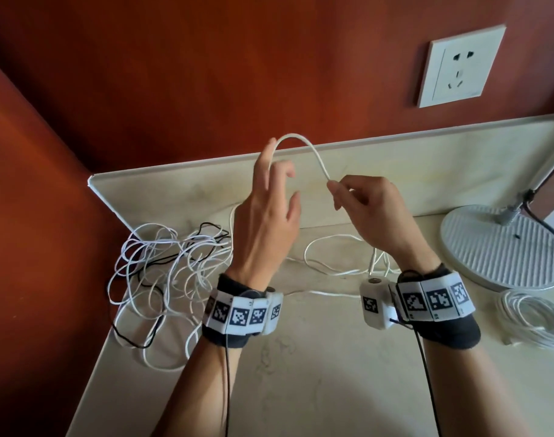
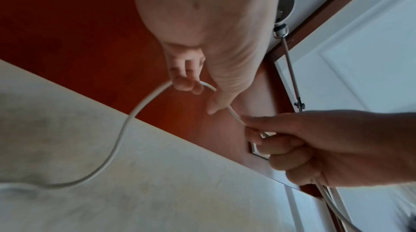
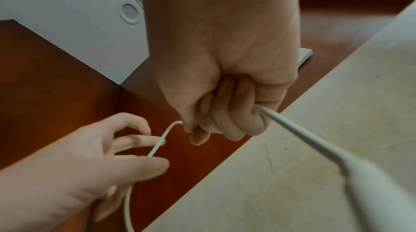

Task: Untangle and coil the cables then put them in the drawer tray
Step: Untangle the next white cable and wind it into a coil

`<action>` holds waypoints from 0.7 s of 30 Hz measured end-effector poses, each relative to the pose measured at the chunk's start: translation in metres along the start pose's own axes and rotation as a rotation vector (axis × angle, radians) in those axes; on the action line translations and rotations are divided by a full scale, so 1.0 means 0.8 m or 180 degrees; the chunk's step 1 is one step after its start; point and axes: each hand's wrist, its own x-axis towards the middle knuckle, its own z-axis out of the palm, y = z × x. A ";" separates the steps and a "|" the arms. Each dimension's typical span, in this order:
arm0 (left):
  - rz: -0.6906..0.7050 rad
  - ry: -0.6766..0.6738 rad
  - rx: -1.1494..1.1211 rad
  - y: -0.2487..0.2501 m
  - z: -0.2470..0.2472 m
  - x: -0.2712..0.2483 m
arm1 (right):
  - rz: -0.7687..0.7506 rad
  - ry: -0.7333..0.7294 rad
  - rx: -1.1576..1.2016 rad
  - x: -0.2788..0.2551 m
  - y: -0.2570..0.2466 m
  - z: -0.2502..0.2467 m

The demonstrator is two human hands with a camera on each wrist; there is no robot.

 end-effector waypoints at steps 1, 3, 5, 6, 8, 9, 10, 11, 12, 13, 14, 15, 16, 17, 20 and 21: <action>0.0037 -0.0121 0.0050 0.000 0.006 0.002 | -0.0006 0.0043 0.0018 0.000 -0.002 -0.002; -0.0015 -0.0333 0.0093 -0.003 0.014 0.007 | -0.0031 0.0075 0.0058 0.000 -0.006 -0.005; 0.0037 -0.0379 0.0129 -0.004 0.017 0.012 | -0.0069 0.0104 0.0122 -0.001 -0.014 -0.007; 0.0102 -0.0360 0.0132 -0.003 0.018 0.013 | -0.0093 0.0125 0.0132 -0.002 -0.019 -0.008; 0.0254 -0.0290 0.0113 0.001 0.019 0.013 | -0.0128 0.0180 0.0121 -0.004 -0.030 -0.008; 0.0303 -0.0237 0.0101 0.002 0.020 0.012 | -0.0135 0.0208 0.0149 -0.006 -0.036 -0.008; 0.0330 -0.0173 0.0083 0.002 0.022 0.010 | -0.0141 0.0236 0.0187 -0.007 -0.040 -0.007; 0.0347 -0.0090 0.0060 0.001 0.023 0.010 | -0.0140 0.0259 0.0215 -0.008 -0.044 -0.007; 0.0373 0.0017 0.0029 0.000 0.024 0.010 | -0.0128 0.0278 0.0221 -0.009 -0.046 -0.005; 0.0421 0.0139 -0.0001 0.000 0.023 0.011 | -0.0110 0.0285 0.0208 -0.008 -0.046 -0.003; 0.0489 0.0262 -0.0015 -0.002 0.022 0.012 | -0.0088 0.0279 0.0185 -0.007 -0.045 0.000; 0.0577 0.0348 -0.0007 -0.004 0.020 0.013 | -0.0066 0.0282 0.0157 -0.006 -0.042 0.002; 0.0653 0.0362 0.0031 -0.007 0.018 0.014 | -0.0051 0.0297 0.0127 -0.004 -0.039 0.005; 0.0700 0.0310 0.0091 -0.009 0.017 0.014 | -0.0050 0.0322 0.0112 -0.002 -0.036 0.007; 0.0644 0.0088 0.0272 -0.013 0.018 0.013 | -0.0071 0.0284 0.0191 -0.002 -0.037 0.012; 0.0609 0.0026 0.0282 -0.014 0.020 0.012 | -0.0093 0.0184 0.0233 -0.004 -0.039 0.015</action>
